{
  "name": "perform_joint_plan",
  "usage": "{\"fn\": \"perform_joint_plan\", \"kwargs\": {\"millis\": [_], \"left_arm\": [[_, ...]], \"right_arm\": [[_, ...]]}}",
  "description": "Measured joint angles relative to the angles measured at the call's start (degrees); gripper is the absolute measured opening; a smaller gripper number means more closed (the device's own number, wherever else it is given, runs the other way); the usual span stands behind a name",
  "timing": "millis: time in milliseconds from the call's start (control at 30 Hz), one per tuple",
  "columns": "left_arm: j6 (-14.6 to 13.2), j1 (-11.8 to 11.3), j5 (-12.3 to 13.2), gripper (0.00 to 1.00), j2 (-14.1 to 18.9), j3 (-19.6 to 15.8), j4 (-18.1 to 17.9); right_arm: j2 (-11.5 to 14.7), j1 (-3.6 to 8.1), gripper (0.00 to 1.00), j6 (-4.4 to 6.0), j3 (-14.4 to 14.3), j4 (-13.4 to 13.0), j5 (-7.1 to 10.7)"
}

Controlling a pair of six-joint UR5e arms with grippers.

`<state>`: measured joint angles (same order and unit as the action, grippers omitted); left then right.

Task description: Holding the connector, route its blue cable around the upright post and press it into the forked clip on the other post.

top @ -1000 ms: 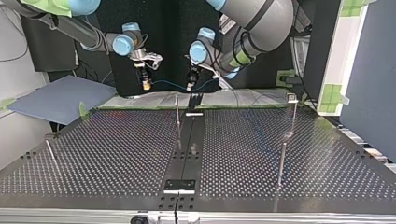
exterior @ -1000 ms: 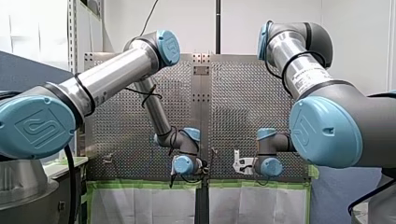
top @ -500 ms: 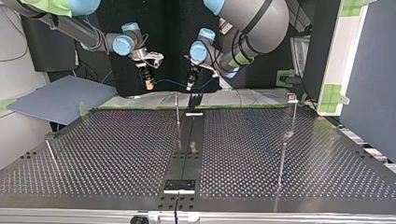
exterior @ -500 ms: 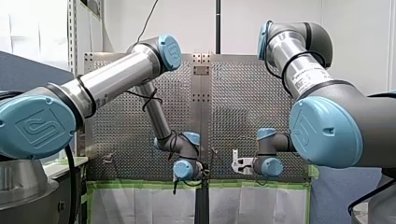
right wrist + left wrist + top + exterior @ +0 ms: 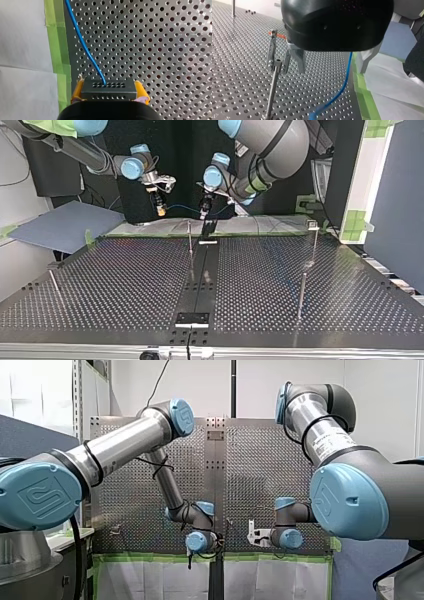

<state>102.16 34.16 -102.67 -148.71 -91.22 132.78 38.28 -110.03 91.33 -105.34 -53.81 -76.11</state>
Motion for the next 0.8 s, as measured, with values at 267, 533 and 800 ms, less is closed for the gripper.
{"fn": "perform_joint_plan", "kwargs": {"millis": [267, 533, 800], "left_arm": [[0.9, -0.2, -0.9, 0.99, -3.0, 3.2, 1.7], [3.1, -0.4, -1.7, 0.9, -3.8, 6.7, 1.7], [3.7, -0.8, -2.3, 0.24, -3.8, 7.2, 1.8]], "right_arm": [[0.0, 0.23, 0.0, 0.0, 0.0, 0.3, 0.58], [0.1, 0.62, 0.0, 0.0, 0.0, 0.6, 0.65], [0.1, 0.81, 0.0, 0.0, 0.0, 0.8, 0.41]]}}
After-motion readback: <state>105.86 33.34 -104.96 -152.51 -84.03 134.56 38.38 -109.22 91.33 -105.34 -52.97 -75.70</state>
